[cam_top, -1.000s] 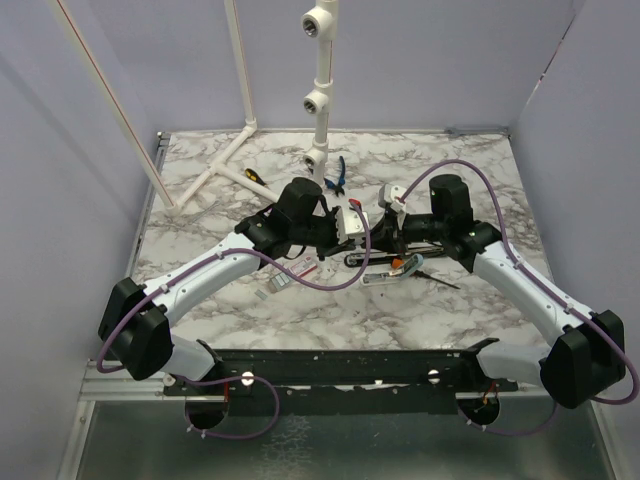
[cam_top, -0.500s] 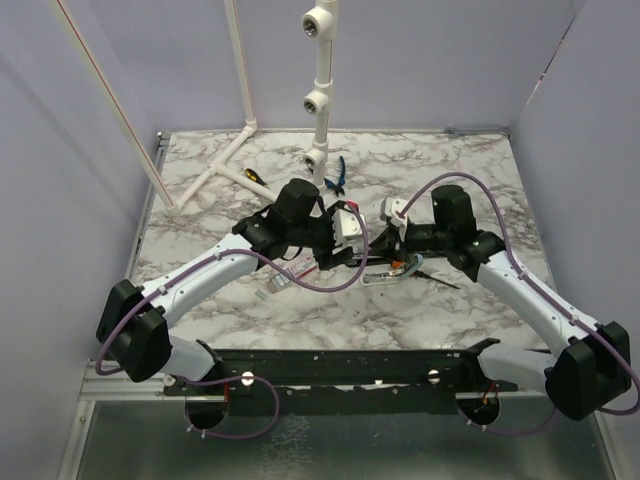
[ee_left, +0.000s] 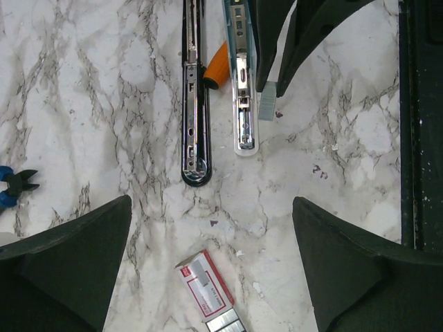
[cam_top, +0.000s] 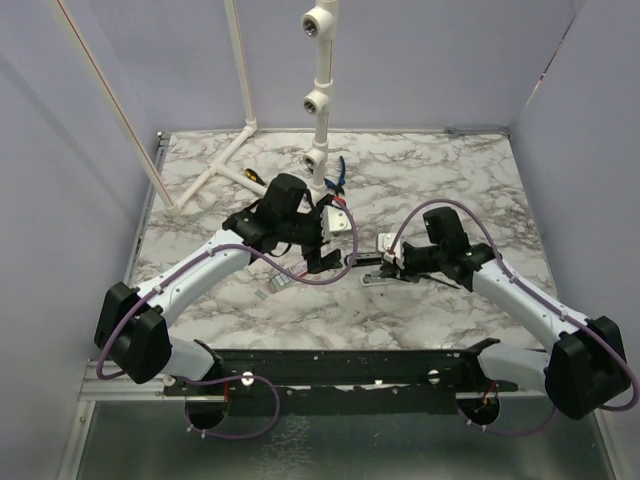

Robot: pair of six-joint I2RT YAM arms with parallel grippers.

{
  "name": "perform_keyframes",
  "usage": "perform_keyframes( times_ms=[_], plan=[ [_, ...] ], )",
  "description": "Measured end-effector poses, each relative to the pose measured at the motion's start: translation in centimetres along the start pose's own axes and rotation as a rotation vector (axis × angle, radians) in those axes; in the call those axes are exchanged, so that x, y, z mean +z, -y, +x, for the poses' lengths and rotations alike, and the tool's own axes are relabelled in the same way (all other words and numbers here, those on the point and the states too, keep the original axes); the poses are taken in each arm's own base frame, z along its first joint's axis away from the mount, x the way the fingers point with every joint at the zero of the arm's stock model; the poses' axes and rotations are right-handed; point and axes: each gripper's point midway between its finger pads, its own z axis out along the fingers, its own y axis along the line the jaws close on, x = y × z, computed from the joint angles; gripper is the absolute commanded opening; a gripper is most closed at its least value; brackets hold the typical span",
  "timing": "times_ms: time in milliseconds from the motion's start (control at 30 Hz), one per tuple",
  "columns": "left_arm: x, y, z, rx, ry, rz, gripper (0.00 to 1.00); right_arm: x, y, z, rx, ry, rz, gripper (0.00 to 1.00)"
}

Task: Load the staples into the stapler
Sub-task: Pick up the staple from the center of the board, then install the staple into the stapler.

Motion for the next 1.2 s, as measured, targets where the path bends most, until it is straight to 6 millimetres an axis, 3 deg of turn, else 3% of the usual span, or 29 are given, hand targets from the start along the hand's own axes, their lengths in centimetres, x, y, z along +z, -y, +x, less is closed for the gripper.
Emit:
perform_keyframes(
  times_ms=[467,1200],
  plan=[
    [0.1,0.1,0.4,-0.037,0.011,0.029,0.99,2.4,-0.3,3.6,-0.089,-0.069,-0.1,0.01],
    [0.3,0.4,0.5,-0.048,0.019,0.054,0.99,3.6,1.2,3.8,-0.116,-0.077,-0.119,0.01]
  ],
)
